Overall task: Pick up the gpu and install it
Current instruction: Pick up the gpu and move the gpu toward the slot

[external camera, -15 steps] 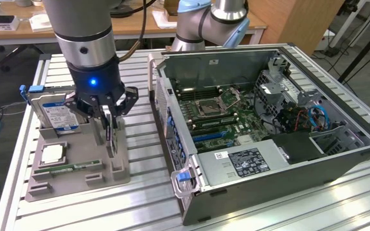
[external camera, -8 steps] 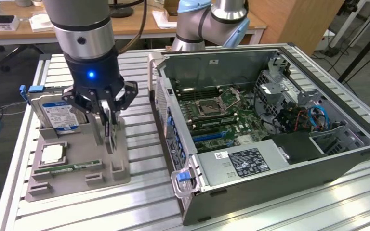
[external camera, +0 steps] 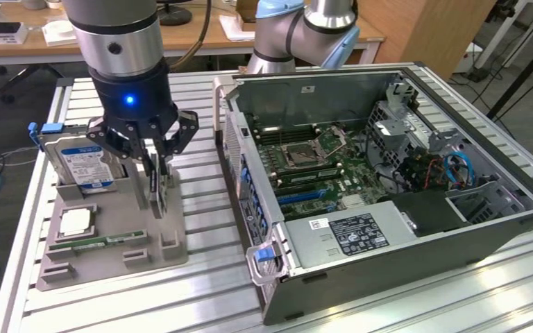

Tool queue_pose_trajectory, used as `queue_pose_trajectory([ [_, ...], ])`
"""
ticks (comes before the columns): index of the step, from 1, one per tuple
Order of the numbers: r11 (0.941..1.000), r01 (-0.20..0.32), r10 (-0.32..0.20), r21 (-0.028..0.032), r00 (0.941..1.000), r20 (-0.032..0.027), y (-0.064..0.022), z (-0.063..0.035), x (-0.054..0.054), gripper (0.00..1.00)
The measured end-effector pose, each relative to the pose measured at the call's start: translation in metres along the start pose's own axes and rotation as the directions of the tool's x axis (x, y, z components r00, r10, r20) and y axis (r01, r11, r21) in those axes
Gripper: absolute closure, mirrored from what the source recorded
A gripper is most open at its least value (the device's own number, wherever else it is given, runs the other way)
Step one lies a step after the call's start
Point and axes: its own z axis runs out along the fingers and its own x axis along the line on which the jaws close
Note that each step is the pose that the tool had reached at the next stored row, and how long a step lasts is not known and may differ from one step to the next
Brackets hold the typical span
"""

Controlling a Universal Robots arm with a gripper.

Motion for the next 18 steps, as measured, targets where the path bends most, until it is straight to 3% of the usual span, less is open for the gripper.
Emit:
queue_pose_trajectory([
  [13, 1.0, 0.0, 0.0, 0.0001, 1.0, -0.0003, 0.0, -0.0004, 0.0, 0.74],
  [18, 1.0, 0.0, 0.0, 0.0004, 1.0, -0.0033, 0.0002, -0.0056, -0.0001, 0.74],
])
